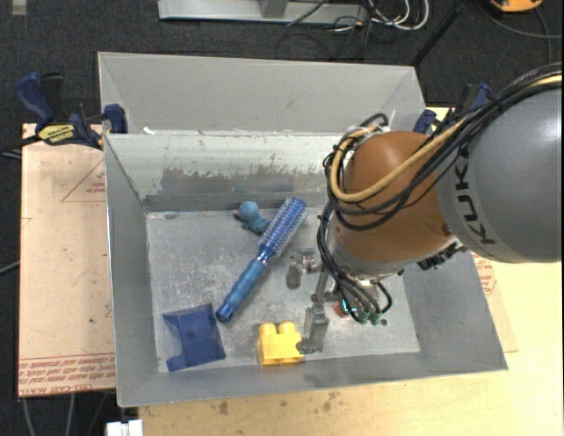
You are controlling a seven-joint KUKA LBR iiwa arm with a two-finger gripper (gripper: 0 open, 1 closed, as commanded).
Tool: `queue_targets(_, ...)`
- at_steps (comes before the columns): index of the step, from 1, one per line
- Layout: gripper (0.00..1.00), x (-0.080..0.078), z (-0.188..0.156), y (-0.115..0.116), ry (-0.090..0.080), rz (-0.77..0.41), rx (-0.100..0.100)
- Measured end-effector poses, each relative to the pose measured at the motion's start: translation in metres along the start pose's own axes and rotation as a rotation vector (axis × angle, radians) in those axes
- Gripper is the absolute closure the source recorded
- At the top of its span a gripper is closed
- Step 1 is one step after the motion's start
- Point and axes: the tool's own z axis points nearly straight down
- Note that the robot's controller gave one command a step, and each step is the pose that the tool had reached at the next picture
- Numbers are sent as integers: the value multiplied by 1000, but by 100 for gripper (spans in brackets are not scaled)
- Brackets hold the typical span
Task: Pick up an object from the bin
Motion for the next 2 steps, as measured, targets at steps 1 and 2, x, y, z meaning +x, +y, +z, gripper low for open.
queue_targets(1,0,-10,120,3,-36,-211,-2)
queue_targets(2,0,-3,91,6,-13,-132,-1)
